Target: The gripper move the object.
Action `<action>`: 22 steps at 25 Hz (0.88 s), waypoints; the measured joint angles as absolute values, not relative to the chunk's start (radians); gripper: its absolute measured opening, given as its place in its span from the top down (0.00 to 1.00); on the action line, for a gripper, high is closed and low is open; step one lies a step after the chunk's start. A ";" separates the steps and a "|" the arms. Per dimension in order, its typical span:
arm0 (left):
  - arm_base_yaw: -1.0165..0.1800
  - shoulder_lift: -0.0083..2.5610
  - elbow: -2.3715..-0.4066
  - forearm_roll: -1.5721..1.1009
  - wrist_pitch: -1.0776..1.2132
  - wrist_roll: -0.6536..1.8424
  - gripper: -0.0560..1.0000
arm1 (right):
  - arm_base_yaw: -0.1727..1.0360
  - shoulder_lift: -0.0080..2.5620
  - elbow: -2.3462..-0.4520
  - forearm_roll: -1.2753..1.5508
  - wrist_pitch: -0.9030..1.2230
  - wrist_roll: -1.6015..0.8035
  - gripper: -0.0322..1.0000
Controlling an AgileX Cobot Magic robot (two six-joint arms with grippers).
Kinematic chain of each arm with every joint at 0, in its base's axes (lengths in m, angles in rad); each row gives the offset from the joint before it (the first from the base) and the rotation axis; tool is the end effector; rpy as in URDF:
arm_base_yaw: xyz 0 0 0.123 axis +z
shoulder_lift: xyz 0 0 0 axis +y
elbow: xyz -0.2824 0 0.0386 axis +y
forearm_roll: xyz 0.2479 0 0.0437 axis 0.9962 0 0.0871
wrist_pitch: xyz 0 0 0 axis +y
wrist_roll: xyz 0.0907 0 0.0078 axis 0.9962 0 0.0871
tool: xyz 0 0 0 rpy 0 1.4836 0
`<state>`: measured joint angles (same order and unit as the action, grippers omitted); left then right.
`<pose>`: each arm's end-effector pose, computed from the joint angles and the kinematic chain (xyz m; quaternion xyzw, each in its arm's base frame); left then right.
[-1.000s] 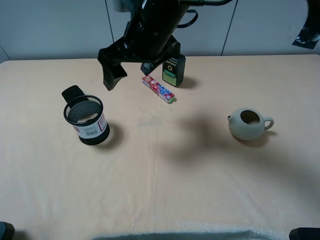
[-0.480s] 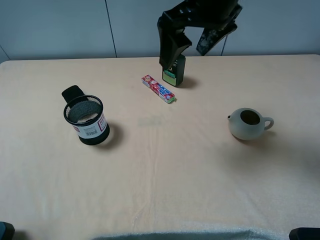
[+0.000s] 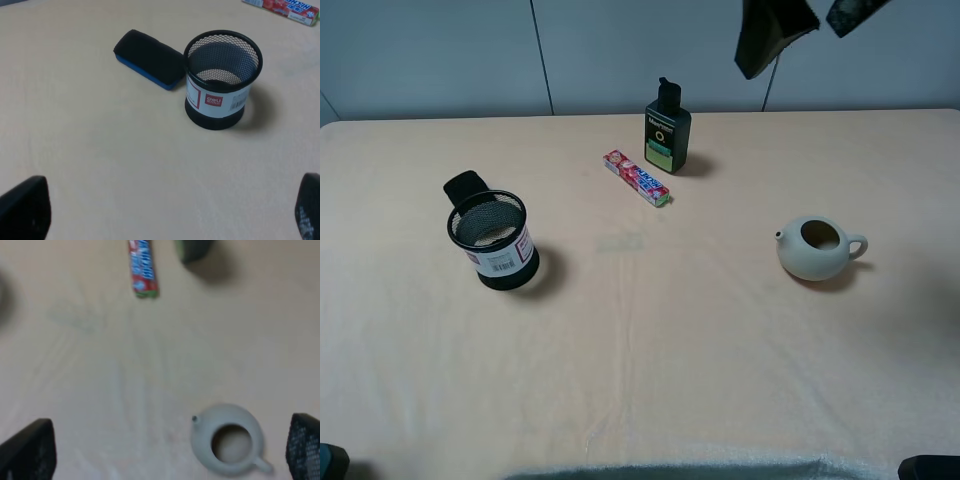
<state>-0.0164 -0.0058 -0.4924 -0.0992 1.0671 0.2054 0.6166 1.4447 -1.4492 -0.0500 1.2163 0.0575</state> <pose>-0.0055 -0.0078 0.2748 0.0966 0.8488 -0.0005 0.5198 0.2388 0.1640 0.3708 -0.2721 0.9362 0.0498 0.2169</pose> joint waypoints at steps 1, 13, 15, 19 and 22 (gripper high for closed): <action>-0.016 -0.006 -0.492 -0.099 1.067 0.205 0.01 | 0.617 1.410 -1.419 -0.060 1.216 0.077 0.30; -0.016 -0.006 -0.492 -0.099 1.067 0.205 0.01 | 0.617 0.956 -1.074 -0.120 1.218 0.232 0.30; -0.016 -0.006 -0.492 -0.099 1.067 0.205 0.01 | 0.617 0.886 -1.031 -0.118 1.219 0.235 0.30; -0.016 -0.006 -0.492 -0.099 1.067 0.205 0.01 | 0.617 0.750 -0.949 -0.118 1.220 0.237 0.30; -0.016 -0.006 -0.492 -0.099 1.067 0.205 0.01 | 0.617 0.662 -0.897 -0.118 1.221 0.238 0.30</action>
<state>-0.0164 -0.0058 -0.4924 -0.0992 1.0671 0.2054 0.6166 0.6616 -0.8974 -0.1185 1.2207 0.2377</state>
